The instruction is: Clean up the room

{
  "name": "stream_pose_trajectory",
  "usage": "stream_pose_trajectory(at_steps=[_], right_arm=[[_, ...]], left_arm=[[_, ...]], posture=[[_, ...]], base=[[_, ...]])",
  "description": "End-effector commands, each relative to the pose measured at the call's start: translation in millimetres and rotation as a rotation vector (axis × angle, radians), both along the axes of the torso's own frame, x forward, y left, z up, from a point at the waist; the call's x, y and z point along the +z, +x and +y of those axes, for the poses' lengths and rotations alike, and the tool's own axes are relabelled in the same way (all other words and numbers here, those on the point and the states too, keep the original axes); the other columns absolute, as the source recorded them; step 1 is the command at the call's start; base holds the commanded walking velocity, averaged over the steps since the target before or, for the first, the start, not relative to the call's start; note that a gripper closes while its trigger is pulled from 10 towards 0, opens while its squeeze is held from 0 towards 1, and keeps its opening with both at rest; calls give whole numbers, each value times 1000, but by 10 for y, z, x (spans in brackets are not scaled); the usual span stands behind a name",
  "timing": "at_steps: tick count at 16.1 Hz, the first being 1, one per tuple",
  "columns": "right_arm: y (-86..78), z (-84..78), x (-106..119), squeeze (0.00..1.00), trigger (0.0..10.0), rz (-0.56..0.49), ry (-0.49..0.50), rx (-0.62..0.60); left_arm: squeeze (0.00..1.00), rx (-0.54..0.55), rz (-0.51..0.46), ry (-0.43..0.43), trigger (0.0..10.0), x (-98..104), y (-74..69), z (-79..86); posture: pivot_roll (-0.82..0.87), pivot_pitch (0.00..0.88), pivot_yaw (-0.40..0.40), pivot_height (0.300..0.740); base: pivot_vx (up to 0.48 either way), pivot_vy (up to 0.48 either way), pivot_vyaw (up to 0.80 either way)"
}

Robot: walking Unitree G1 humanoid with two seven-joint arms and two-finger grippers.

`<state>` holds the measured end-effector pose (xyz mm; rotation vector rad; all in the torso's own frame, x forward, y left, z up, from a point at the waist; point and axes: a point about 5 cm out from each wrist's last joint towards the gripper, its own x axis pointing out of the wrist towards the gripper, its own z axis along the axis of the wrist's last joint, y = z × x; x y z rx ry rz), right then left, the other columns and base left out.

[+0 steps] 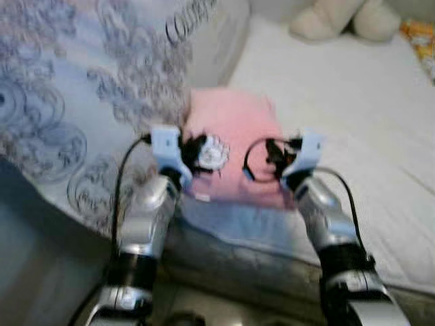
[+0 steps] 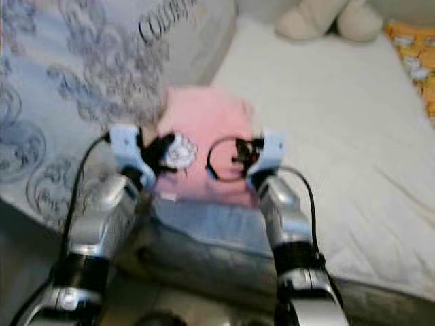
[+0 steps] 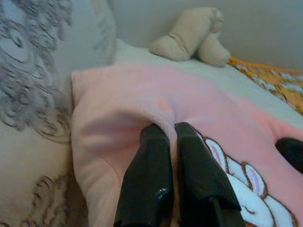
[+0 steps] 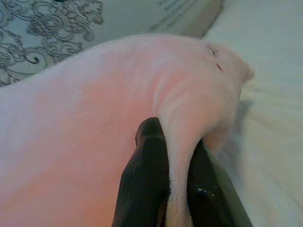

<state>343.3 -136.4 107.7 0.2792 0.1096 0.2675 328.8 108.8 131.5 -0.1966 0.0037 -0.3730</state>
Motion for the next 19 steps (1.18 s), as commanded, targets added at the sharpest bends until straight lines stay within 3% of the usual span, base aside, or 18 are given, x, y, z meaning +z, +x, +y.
stream_pose_trajectory(at_steps=[1,5,12,17,19], right_arm=[[8,-163,45,0,0,-34,-21,-71],[-4,-164,62,0,0,-70,-62,-98],[-6,-192,72,0,0,-96,-87,-130],[-14,-173,47,0,0,-92,-84,-129],[-7,-163,49,0,0,-92,-76,-121]], left_arm=[[0,43,-61,28,0,117,45,131],[0,19,-59,41,0,109,62,123],[0,-21,-131,88,0,226,99,103],[0,-7,-116,72,0,210,124,144],[0,14,-101,56,0,212,167,221]], posture=[[-49,0,56,740],[-51,0,58,740],[-55,0,64,740],[-55,0,67,740],[-52,0,63,740]], base=[[0,0,0],[0,0,0],[429,0,0],[434,0,0],[0,0,0]])
